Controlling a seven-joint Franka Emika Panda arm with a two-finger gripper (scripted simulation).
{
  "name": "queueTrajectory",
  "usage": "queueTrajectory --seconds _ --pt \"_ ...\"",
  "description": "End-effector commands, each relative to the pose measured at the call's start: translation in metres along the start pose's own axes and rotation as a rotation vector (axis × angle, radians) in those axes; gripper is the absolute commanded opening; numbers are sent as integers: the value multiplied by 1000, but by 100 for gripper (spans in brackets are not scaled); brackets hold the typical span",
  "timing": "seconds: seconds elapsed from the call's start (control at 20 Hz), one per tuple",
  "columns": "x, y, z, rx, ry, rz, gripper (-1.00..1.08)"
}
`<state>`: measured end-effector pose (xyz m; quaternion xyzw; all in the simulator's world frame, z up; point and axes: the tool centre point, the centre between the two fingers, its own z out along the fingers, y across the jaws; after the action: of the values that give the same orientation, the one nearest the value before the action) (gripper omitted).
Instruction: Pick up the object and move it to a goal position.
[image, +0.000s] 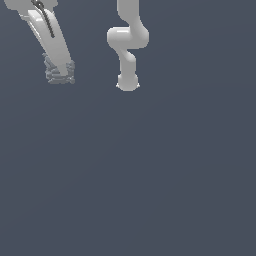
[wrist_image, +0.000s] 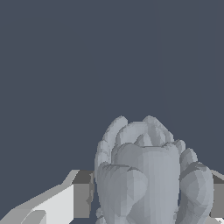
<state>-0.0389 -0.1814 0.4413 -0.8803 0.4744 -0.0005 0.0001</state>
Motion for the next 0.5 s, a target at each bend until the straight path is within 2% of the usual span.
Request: queueTrajectory --seconds 0.0,0.45 --pt "5 2 -10 -1 -1 -1 -100" --pt "15 5 -28 -1 -1 -1 -100"
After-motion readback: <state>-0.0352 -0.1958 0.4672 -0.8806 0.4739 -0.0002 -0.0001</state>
